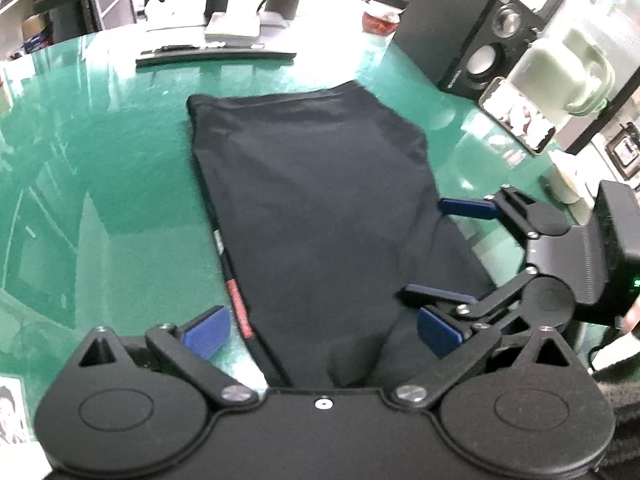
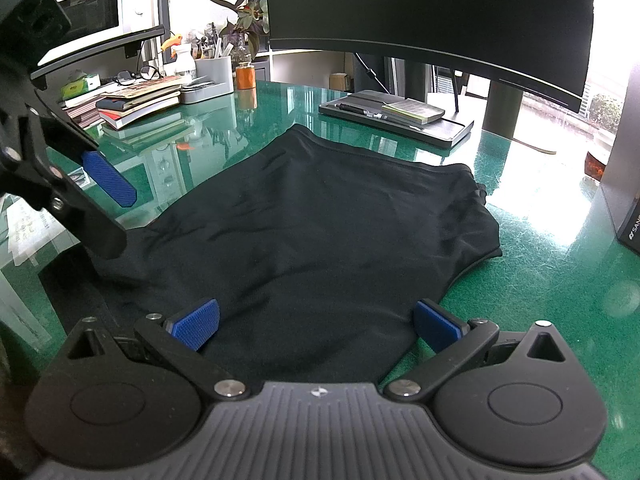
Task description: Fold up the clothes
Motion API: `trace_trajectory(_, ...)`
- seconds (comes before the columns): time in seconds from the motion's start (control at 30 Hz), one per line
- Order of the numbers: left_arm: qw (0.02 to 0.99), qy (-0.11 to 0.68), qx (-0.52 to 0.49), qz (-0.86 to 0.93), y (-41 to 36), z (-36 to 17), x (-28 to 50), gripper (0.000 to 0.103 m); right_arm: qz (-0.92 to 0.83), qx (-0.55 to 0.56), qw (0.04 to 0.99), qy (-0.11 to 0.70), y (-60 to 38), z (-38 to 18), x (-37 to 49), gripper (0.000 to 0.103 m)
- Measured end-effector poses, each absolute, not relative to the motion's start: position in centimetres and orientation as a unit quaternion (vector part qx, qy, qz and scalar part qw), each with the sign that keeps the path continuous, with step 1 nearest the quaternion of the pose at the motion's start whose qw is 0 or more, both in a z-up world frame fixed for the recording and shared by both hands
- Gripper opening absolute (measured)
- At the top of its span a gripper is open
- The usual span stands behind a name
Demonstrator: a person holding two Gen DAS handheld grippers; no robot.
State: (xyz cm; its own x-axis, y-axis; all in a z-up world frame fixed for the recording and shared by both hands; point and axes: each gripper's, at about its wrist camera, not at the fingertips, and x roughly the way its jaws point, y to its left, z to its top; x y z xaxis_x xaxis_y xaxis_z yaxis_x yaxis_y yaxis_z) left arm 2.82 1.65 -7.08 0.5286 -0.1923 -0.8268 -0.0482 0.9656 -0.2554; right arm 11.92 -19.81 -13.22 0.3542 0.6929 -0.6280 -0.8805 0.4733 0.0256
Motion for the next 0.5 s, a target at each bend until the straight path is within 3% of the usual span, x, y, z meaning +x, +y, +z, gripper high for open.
trace_trajectory(0.17, 0.886, 0.449, -0.113, -0.025, 1.2, -5.6, 1.2, 0.1, 0.487, -0.16, 0.807, 0.292, -19.8, -13.1, 11.8, 0.103)
trace_trajectory(0.37, 0.887, 0.39, -0.246, 0.038, 2.5, -6.8, -3.8, 0.1, 0.479, -0.089, 0.809, 0.329, -20.6, -11.4, 12.8, 0.103)
trace_trajectory(0.5, 0.899, 0.362, -0.216, 0.122, 1.8, -5.1, -6.7, 0.099, 0.427, -0.052, 0.852, 0.298, -21.8, -8.7, 11.8, 0.103)
